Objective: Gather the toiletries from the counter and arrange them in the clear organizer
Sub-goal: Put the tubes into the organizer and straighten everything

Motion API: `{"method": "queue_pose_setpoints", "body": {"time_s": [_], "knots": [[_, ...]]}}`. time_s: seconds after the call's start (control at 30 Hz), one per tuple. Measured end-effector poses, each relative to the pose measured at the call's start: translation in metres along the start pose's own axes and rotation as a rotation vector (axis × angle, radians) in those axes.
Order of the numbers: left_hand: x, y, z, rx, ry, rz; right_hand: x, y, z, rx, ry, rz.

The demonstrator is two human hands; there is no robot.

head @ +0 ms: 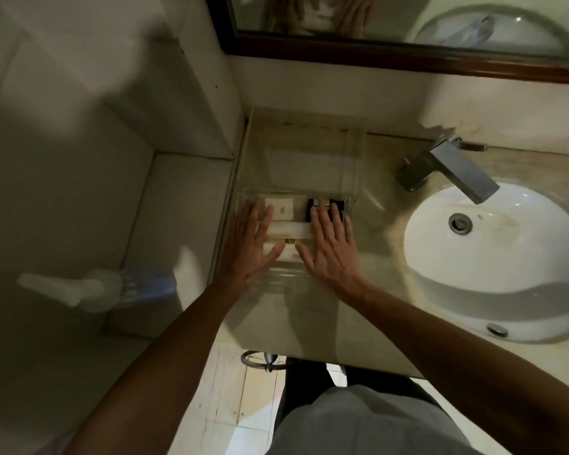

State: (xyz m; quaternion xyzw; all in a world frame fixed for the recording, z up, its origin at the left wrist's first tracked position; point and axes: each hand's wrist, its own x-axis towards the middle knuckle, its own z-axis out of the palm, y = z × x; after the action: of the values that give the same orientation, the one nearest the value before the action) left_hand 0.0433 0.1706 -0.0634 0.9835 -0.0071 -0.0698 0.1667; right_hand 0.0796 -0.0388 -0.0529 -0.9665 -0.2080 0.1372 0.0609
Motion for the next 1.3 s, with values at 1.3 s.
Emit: {"method": "queue_pose_setpoints", "body": {"time_s": [1.3], "knots": [[-0.003,-0.043,-0.029,0.099,-0.115,-0.142,-0.018,0.079,-0.002,0.033,-0.057,-0.067]]}}
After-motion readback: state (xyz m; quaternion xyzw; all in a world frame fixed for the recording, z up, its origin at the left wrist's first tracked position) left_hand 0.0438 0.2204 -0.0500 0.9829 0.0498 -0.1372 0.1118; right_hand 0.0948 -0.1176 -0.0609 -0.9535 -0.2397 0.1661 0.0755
